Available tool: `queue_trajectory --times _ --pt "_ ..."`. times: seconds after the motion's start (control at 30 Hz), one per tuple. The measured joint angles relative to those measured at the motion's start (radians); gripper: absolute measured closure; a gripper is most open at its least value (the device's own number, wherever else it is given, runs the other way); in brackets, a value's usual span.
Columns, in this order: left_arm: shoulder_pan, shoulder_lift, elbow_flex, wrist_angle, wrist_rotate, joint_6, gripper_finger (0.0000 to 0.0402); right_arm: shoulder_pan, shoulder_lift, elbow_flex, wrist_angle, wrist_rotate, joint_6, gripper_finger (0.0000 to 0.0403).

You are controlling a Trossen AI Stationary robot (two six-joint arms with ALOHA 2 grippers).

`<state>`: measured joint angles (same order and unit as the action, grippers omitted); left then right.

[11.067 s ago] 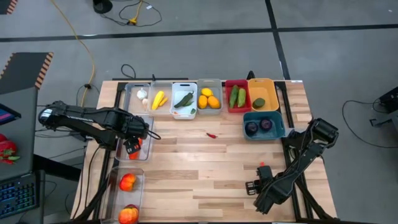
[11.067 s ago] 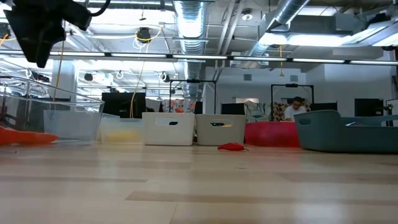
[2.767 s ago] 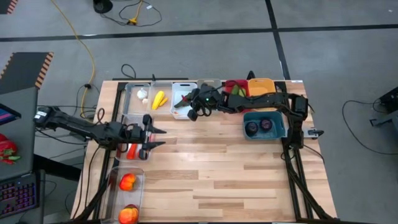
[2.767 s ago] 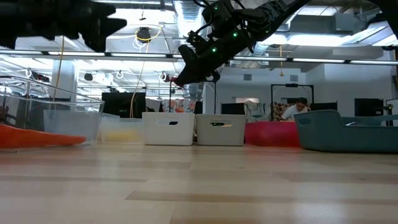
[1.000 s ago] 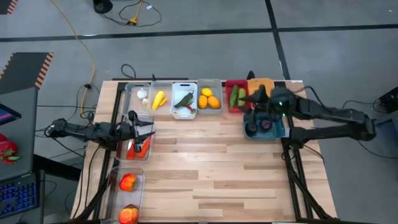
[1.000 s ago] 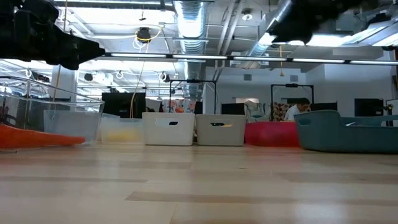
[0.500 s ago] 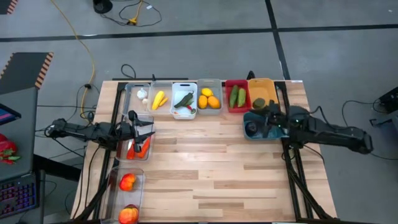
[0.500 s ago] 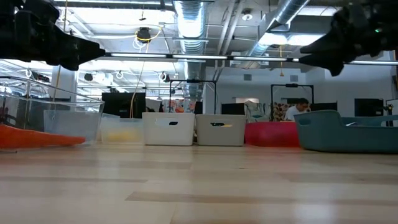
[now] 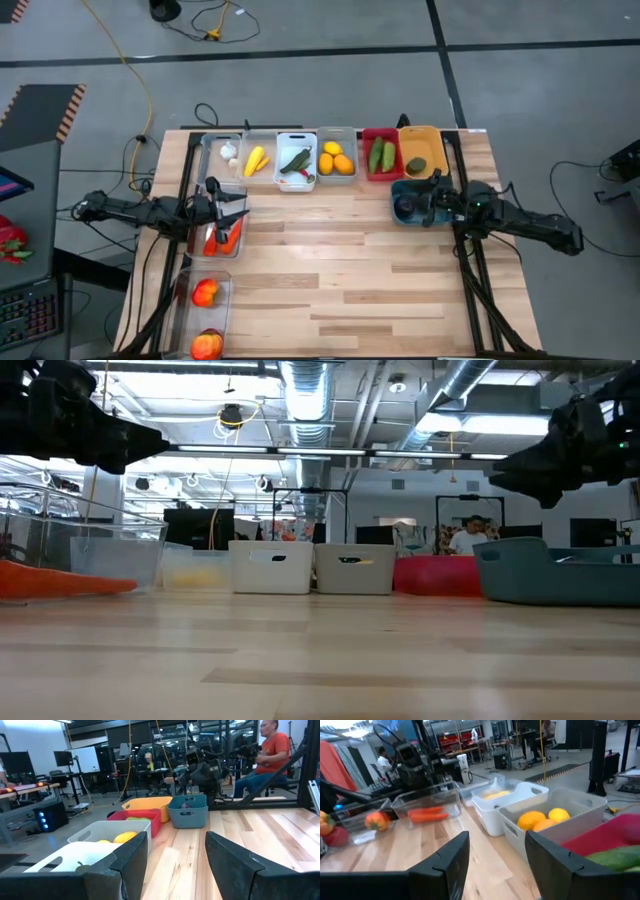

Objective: Sort produce into baskets
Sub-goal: Return to Home Position

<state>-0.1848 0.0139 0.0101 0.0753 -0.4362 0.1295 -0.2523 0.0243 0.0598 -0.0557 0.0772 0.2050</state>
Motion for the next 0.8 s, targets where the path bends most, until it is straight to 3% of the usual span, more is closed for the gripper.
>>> queue_trajectory --times 0.1,0.43,0.8 --pt "0.001 -0.001 0.000 0.001 -0.008 -0.001 0.0214 -0.001 -0.007 -0.053 0.089 -0.003 -0.004 0.0185" --pt "0.001 -0.001 0.000 0.001 -0.015 0.000 0.0214 -0.004 -0.003 -0.052 0.093 0.001 -0.133 0.0184" --pt "0.001 -0.001 0.000 0.001 -0.017 0.025 0.0214 -0.032 0.019 -0.052 0.089 0.005 -0.135 0.0184"
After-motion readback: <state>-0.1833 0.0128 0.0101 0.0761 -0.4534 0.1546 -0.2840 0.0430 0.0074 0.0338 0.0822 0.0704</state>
